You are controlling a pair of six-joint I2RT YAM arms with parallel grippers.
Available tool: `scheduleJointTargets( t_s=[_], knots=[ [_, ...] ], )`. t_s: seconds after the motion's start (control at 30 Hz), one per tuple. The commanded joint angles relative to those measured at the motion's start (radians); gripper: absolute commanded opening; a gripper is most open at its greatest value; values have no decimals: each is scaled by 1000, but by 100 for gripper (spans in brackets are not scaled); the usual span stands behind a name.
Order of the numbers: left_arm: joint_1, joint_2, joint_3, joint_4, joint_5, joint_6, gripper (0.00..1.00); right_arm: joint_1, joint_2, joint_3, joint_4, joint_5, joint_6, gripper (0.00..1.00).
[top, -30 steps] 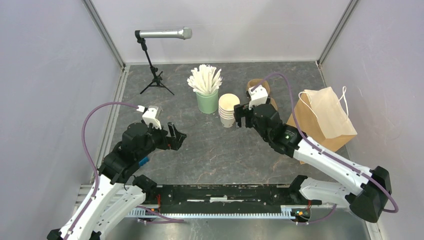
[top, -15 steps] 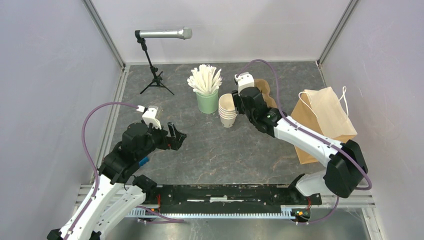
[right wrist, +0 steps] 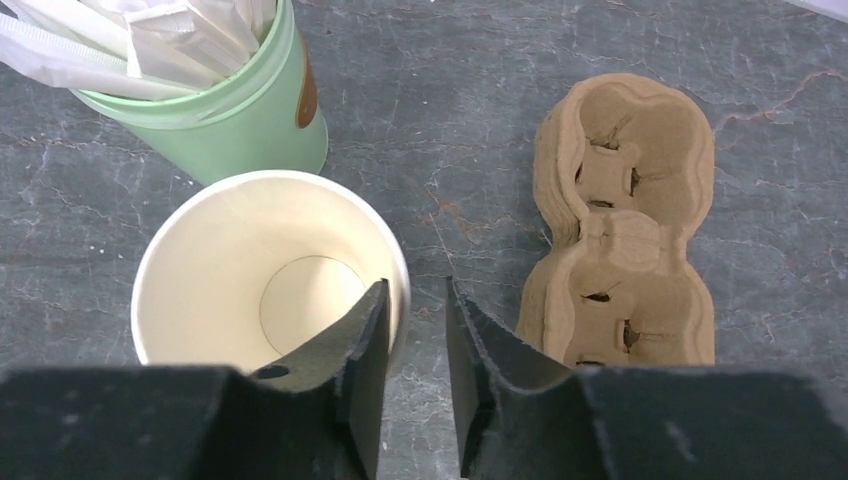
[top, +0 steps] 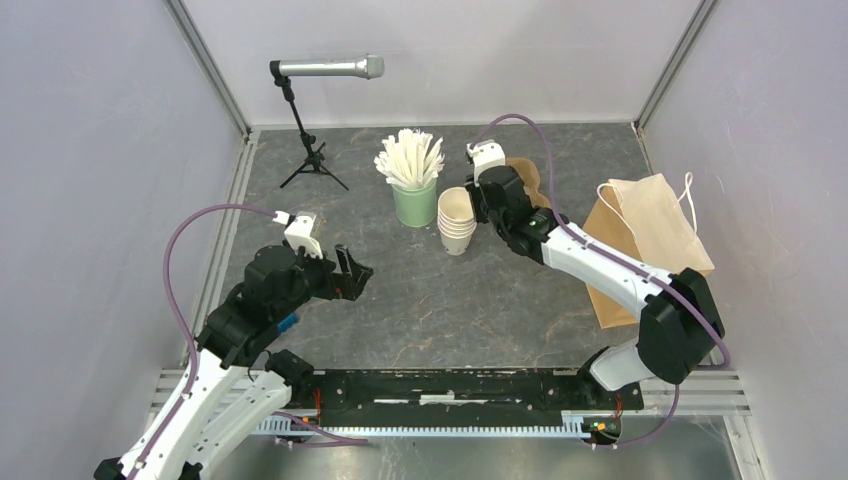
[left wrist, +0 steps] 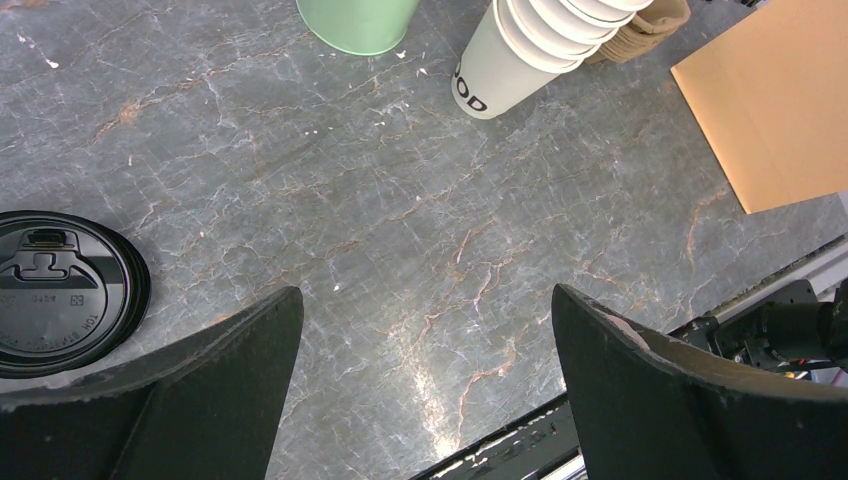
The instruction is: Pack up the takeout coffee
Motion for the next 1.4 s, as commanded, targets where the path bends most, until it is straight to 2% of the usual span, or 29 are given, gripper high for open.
scheduleJointTargets(
  t_s=[0.0,0.33,0.63,0.77,0.93,1.03,1.17,1.37],
  knots=[
    [-4,1,2,1,1,-32,100,-6,-1,33,40,-20,-25,29],
    [-3,8,2,0,1,-30,100,-7,-9,80,8,-41,-34,0],
    [-3,6,-2,2,14,-28,100,-13,-74,70,2,-154,9,0],
    [-3,30,0,2,3,-34,99,-23,-117,39,9,-260,60,0],
    [-3,91,40,0,15,-55,94,-26,-209,-69,60,-373,125,0],
    [-3,138,85,13,82,-98,91,-26,-250,-154,109,-488,175,0],
    [-3,180,69,137,197,-204,86,-26,-280,-246,180,-593,234,0],
    [-3,274,-56,435,350,-465,75,-26,-318,-308,207,-608,254,0]
  ],
)
